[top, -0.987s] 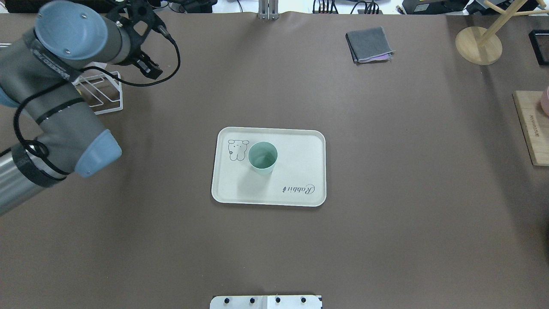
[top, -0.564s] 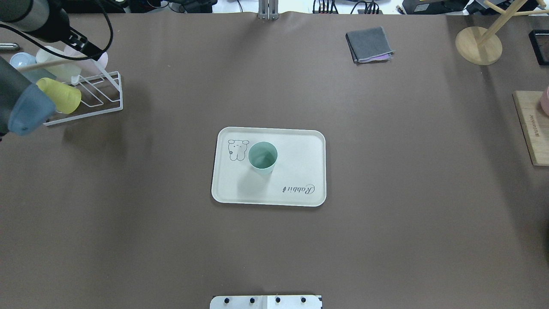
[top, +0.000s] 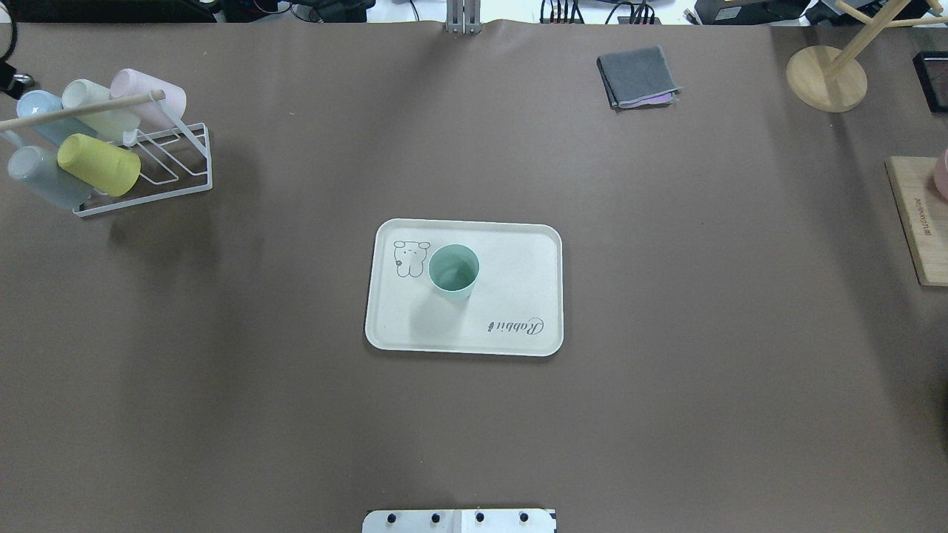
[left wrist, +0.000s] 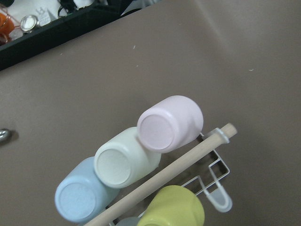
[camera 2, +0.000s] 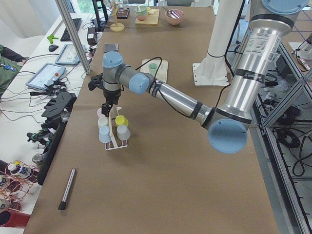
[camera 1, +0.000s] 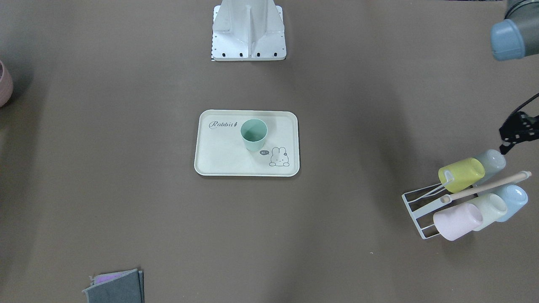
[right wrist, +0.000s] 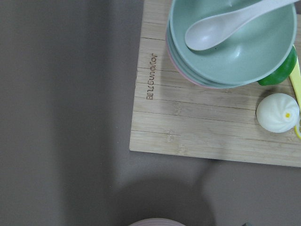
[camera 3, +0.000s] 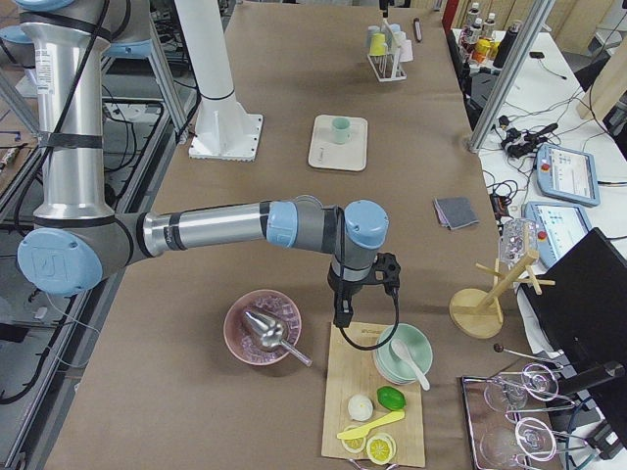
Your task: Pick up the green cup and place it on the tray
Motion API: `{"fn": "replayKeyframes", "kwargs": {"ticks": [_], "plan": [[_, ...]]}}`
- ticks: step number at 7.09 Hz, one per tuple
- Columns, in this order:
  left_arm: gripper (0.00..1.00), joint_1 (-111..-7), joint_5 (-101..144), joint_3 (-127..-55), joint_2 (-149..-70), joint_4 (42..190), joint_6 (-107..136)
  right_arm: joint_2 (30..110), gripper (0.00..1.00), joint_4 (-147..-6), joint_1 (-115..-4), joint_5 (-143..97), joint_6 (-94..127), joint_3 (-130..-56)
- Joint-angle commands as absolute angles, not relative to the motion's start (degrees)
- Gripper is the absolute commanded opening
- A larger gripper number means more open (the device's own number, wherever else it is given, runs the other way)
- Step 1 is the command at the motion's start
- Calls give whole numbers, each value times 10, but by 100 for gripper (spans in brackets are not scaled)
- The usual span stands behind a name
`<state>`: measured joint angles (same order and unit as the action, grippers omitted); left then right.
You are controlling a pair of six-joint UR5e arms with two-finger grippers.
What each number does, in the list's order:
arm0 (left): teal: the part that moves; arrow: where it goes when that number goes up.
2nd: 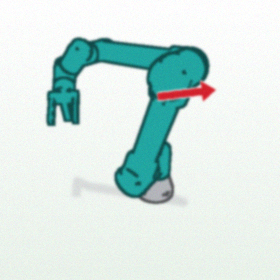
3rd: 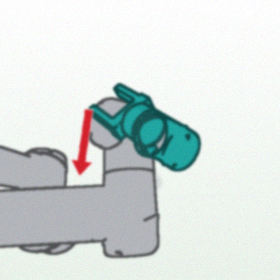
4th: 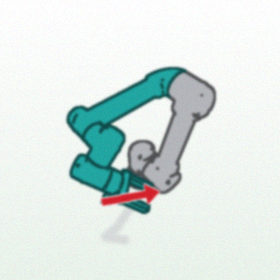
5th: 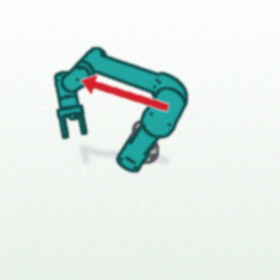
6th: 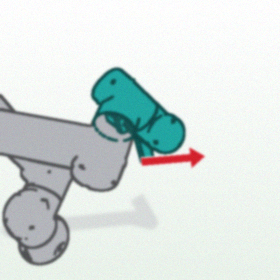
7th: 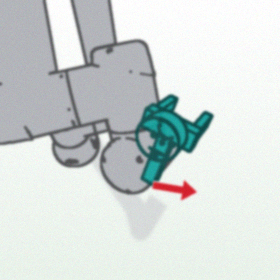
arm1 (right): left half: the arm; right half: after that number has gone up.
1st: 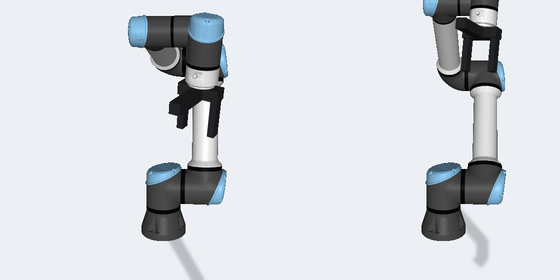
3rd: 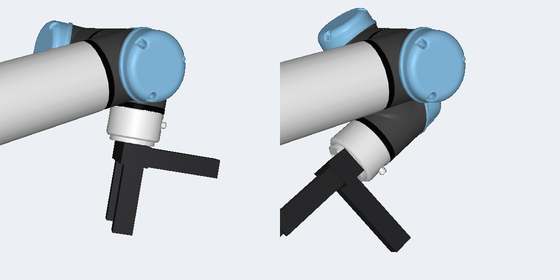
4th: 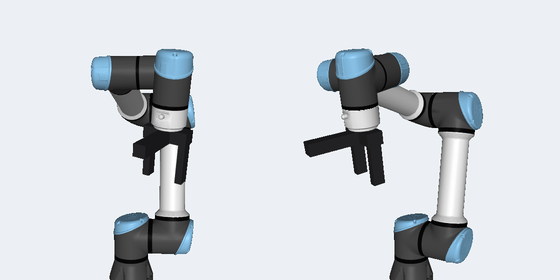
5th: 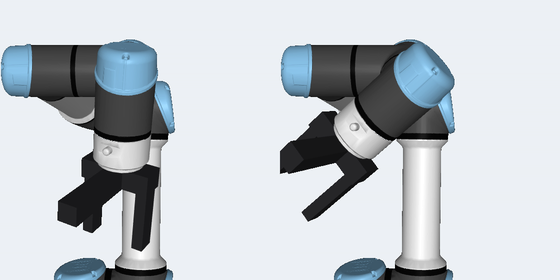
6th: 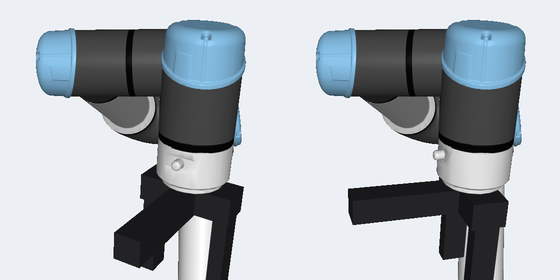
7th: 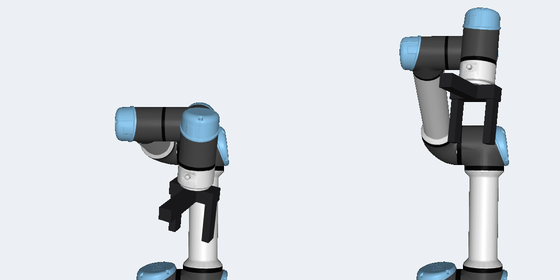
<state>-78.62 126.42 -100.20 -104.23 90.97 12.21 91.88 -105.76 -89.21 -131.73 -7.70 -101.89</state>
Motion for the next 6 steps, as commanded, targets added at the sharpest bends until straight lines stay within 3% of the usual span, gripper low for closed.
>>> {"fn": "replayKeyframes", "kwargs": {"ticks": [1,6], "plan": [[98,-854,1291,-998,-968,911,79,917,100,-1056,-892,-1317,-78,-1021],[98,-867,1337,-983,-864,918,56,918,100,-1057,-892,-1317,-84,-1018]]}}
